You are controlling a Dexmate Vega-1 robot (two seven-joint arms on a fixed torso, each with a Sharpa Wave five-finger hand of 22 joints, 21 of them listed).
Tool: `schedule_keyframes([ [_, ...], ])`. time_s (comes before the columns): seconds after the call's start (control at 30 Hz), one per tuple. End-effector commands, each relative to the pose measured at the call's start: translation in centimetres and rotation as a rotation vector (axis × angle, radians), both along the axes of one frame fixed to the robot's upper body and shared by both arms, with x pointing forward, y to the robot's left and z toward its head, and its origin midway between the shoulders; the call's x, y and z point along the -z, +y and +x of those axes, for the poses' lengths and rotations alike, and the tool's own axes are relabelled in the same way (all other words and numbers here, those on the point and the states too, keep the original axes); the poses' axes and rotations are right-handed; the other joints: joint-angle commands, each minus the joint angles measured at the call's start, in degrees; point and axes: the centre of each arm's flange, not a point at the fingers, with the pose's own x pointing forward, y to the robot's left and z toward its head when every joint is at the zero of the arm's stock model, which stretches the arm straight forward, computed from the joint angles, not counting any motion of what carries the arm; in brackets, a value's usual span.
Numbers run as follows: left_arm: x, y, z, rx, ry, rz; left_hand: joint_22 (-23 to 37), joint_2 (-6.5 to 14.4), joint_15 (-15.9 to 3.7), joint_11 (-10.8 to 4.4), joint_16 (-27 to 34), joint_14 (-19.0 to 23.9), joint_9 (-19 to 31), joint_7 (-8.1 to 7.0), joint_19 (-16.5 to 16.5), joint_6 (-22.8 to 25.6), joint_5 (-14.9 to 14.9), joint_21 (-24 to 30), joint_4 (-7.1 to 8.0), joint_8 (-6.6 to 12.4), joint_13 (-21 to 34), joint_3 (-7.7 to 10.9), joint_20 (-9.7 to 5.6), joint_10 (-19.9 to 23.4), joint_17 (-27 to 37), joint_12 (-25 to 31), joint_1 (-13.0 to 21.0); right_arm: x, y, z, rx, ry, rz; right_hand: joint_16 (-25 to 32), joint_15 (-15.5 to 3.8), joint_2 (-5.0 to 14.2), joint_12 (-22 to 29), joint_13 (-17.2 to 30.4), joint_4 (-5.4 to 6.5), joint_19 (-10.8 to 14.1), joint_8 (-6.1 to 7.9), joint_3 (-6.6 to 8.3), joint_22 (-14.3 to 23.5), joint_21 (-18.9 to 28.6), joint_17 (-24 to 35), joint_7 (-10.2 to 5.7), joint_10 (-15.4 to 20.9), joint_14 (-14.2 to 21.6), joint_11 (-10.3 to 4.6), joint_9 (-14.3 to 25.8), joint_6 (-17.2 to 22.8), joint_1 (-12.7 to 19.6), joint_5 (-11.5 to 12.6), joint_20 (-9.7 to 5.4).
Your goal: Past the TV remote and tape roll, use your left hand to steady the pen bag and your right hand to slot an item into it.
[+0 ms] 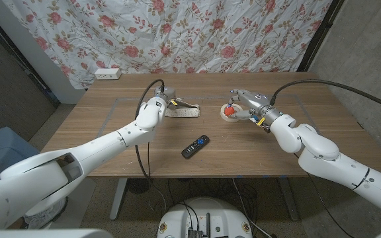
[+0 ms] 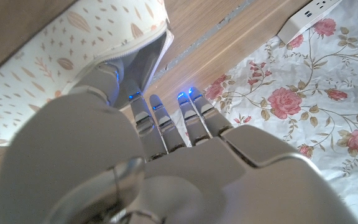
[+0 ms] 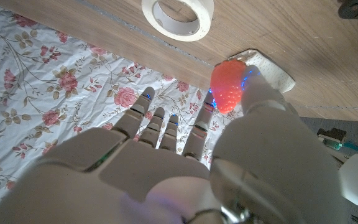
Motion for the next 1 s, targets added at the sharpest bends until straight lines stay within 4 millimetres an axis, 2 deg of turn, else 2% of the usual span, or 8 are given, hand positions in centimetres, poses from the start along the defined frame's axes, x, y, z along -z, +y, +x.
schedule_keyframes([
  [0.03, -0.2, -0.2, 0.1, 0.003, 0.018, 0.017, 0.14, -0.05, -6.99, 0.03, -0.07, -0.43, 0.16, -0.03, -0.32, -0.93, 0.14, 0.02, 0.18, -0.17, 0.28, -0.46, -1.63, -0.50, 0.14, -0.12, 0.51, -0.4, 0.4, 0.2, -0.016, -0.014, 0.000, -0.08, 0.04, 0.65, -0.12, -0.02, -0.09, 0.02, 2.50, -0.20, 0.23, -0.17, 0.22, -0.82, 0.38, 0.39, 0.20, 1.07, 1.22, -0.02, 0.33, -0.11],
  [0.13, -0.3, -0.3, 0.1, 0.008, 0.026, 0.023, 0.14, -0.07, -6.78, 0.52, -0.11, -0.78, 0.16, 0.23, -0.43, -1.57, 0.16, 0.02, 0.25, -0.14, 0.28, -0.82, -1.60, -0.88, 0.14, -0.15, 0.54, -0.7, 0.6, 0.3, -0.023, -0.019, -0.003, -0.10, 0.06, 0.66, -0.14, -0.02, -0.10, 0.00, 2.50, -0.23, 0.23, -0.17, 0.22, -0.81, 0.34, 0.38, 0.26, 1.05, 1.19, -0.01, 0.34, -0.11],
  [0.4, -0.7, -0.6, 0.3, 0.006, 0.049, 0.029, 0.14, -0.01, -6.12, 0.63, -0.18, -1.82, 0.13, 0.45, -1.06, -4.32, 0.25, -0.06, 0.39, -0.32, 0.30, -1.81, -1.48, -2.06, 0.15, -0.20, 0.64, -1.3, 1.2, 0.7, -0.046, -0.041, 0.002, -0.15, 0.09, 0.69, -0.16, -0.01, -0.11, -0.02, 2.52, -0.27, 0.23, -0.18, 0.23, -0.73, 0.31, 0.30, 0.25, 0.98, 1.22, 0.02, 0.35, -0.07],
  [0.47, -0.8, -0.6, 0.4, 0.009, 0.059, 0.035, 0.14, 0.05, -5.99, 1.23, -0.12, -2.03, 0.13, 0.49, -1.25, -4.76, 0.29, -0.06, 0.45, -0.12, 0.31, -2.16, -1.41, -2.93, 0.16, -0.32, 0.63, -1.5, 1.4, 0.8, -0.055, -0.048, 0.002, -0.16, 0.04, 0.72, -0.16, -0.01, -0.11, -0.04, 2.47, -0.28, 0.23, -0.18, 0.23, -0.71, 0.31, 0.31, 0.28, 0.86, 1.22, 0.02, 0.36, -0.09],
  [1.0, -1.2, -0.9, 0.6, 0.010, 0.120, 0.062, 0.14, 0.43, -5.08, 1.80, -0.23, -4.42, 0.07, 0.93, -2.64, -9.63, 0.34, -0.12, 0.78, -0.29, 0.34, -3.86, -1.02, -5.98, 0.17, -0.34, -0.05, -2.5, 2.4, 2.0, -0.085, -0.063, 0.009, -0.23, 0.05, 0.87, -0.16, -0.02, -0.08, -0.08, 2.38, -0.37, 0.23, -0.19, 0.24, -0.67, 0.39, 0.24, 0.22, 0.37, 1.46, 0.04, 0.40, -0.02],
])
